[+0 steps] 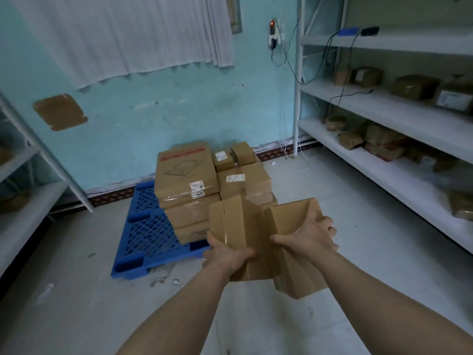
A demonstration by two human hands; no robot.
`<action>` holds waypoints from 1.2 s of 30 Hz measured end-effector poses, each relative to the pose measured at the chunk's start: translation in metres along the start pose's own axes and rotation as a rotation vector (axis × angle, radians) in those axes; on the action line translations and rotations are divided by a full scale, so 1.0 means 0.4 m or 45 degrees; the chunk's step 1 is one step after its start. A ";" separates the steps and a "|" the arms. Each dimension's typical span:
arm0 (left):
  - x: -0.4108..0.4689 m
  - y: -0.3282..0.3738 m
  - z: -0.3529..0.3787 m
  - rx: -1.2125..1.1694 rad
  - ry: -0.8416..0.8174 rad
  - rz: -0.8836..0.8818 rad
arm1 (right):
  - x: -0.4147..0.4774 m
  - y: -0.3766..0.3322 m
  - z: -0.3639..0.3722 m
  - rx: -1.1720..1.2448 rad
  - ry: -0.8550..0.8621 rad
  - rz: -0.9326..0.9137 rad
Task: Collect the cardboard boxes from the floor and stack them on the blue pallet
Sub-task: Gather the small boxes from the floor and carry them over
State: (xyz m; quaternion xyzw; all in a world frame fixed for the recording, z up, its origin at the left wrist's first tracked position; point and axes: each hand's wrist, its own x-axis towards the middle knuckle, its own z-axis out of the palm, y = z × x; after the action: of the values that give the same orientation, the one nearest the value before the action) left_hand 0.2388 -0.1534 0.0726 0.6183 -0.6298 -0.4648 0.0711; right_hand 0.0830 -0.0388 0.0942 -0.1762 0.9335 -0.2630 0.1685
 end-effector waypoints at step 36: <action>1.198 0.747 0.144 -0.129 0.009 -0.240 | 1.414 -0.634 0.254 -0.099 -0.459 -0.108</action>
State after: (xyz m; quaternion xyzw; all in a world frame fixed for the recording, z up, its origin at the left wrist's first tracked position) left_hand -0.1204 -0.5886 0.0092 0.6721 -0.5442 -0.4985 0.0606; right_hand -0.3131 -0.5215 0.0265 -0.2659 0.8894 -0.1977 0.3147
